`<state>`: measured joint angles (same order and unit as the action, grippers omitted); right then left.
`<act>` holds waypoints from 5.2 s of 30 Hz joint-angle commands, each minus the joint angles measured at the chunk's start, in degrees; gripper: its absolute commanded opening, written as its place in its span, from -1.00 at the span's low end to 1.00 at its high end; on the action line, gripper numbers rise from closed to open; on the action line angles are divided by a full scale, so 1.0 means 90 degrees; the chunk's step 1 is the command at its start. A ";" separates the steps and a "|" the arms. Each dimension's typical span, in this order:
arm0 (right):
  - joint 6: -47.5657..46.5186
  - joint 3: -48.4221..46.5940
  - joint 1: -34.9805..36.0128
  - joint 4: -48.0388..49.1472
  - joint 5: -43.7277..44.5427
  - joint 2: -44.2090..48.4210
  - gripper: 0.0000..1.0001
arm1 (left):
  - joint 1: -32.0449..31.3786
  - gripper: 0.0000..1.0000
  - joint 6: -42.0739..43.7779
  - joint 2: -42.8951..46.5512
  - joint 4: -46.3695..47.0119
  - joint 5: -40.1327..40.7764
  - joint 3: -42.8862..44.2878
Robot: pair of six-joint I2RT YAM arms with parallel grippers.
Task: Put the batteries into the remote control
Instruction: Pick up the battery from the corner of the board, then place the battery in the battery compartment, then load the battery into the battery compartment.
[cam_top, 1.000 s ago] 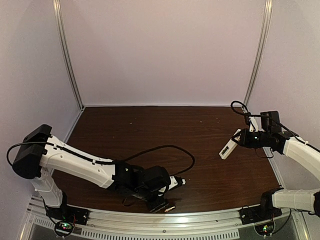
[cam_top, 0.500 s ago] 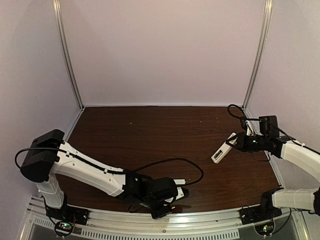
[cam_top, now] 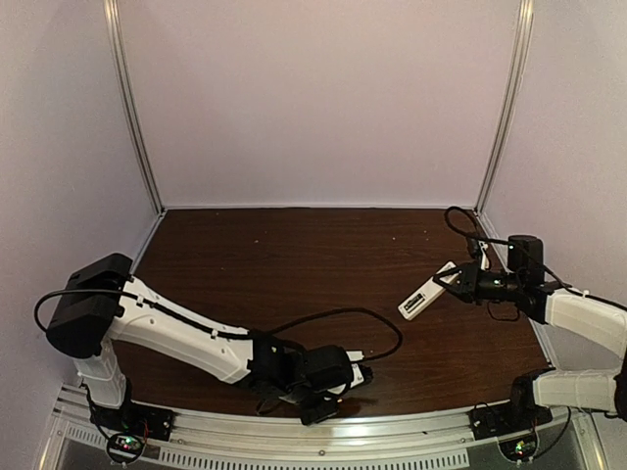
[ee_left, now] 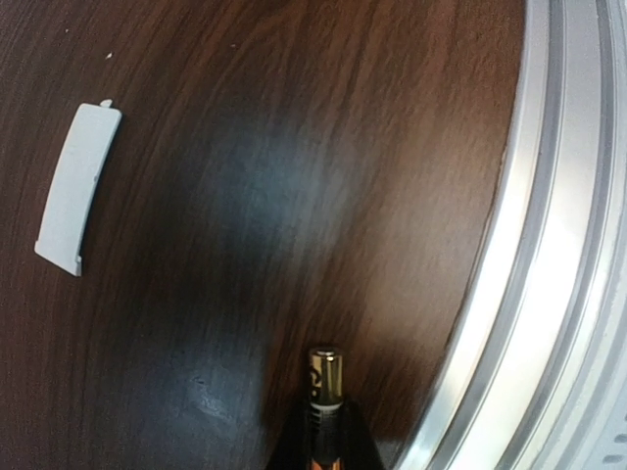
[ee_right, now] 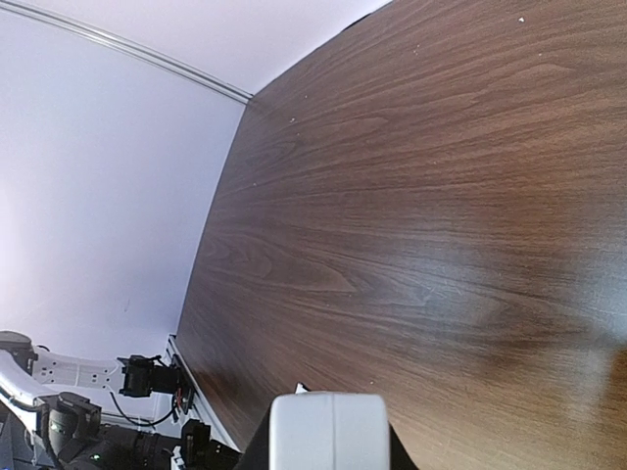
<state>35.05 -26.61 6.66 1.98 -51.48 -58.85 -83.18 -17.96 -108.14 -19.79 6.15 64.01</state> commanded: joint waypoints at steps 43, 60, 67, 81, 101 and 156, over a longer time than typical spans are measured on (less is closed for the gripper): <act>0.4274 0.1714 0.3732 0.8034 0.1751 -0.2748 -1.00 | 0.0943 -1.00 0.0000 0.0266 -0.2173 0.0312 0.2585; 0.4629 0.1793 0.3889 0.8876 0.1916 -0.3255 -1.00 | 0.1031 -0.76 -0.0124 0.0000 -0.2355 0.0242 0.2760; 0.4784 0.1819 0.3899 0.9204 0.1913 -0.3495 -1.00 | 0.1036 -0.41 -0.0095 -0.0016 -0.2352 0.0264 0.2778; 0.4838 0.1801 0.3899 0.9287 0.1700 -0.3581 -1.00 | 0.1094 0.60 0.0789 0.1837 -0.0793 -0.0279 0.1422; 0.5376 0.1661 0.4173 0.9976 0.1228 -0.3583 -1.00 | 0.1862 0.90 0.1333 0.2861 0.1430 -0.2681 -0.1165; 0.5014 0.1189 0.4695 0.9075 0.1012 -0.3290 -1.00 | 0.1977 0.74 0.3051 0.3724 0.1731 -0.2983 -0.1705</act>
<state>81.38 -14.26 48.51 74.81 -40.62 -89.91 -65.60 -0.03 -79.70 -7.18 -21.06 50.76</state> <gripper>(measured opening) 0.198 0.894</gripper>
